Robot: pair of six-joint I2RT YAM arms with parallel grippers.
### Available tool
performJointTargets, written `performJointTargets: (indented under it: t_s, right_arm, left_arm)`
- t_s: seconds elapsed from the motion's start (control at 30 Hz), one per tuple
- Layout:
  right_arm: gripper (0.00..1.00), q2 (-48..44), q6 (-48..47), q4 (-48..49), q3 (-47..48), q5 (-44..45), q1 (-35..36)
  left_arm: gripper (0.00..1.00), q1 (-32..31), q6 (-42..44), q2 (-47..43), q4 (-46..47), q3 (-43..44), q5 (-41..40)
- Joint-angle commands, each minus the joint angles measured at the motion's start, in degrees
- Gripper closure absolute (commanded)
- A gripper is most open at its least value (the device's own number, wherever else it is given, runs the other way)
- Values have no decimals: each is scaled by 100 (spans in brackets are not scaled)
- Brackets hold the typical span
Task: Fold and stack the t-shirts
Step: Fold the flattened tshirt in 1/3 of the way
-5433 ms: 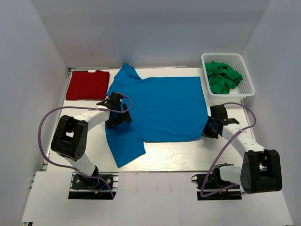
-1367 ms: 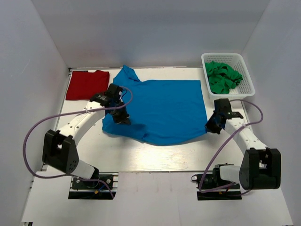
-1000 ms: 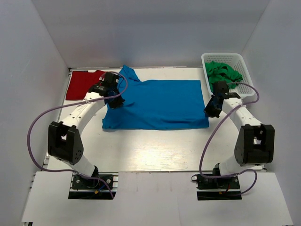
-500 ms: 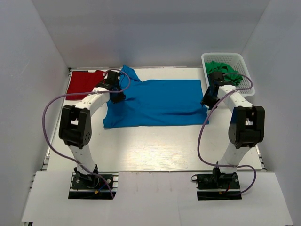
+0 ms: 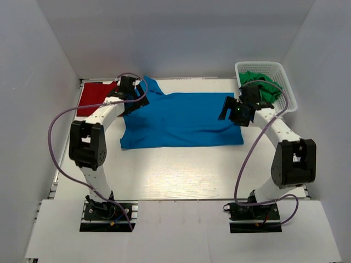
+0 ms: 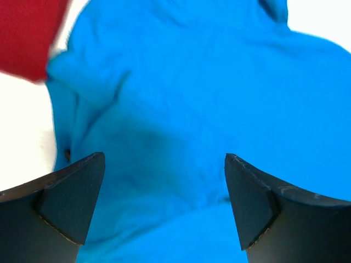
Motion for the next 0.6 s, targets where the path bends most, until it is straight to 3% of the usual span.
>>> performJointTargets:
  t_s: [0.0, 0.17, 0.33, 0.4, 0.57]
  right_arm:
    - [10, -192, -159, 399, -396, -353, 76]
    - [10, 324, -177, 750, -415, -660, 172]
    - [10, 932, 34, 1373, -134, -758, 129]
    - [10, 1239, 182, 1576, -28, -565, 111]
    - [10, 1820, 263, 1561, 165, -450, 58]
  left_arm:
    - [0, -119, -16, -770, 167, -857, 699]
    - [0, -120, -360, -948, 695, -2072, 1335]
    - [0, 2, -421, -886, 581, -2319, 1238]
    - [0, 3, -421, -886, 581, -2434, 844]
    - [0, 108, -421, -588, 459, -2548, 650]
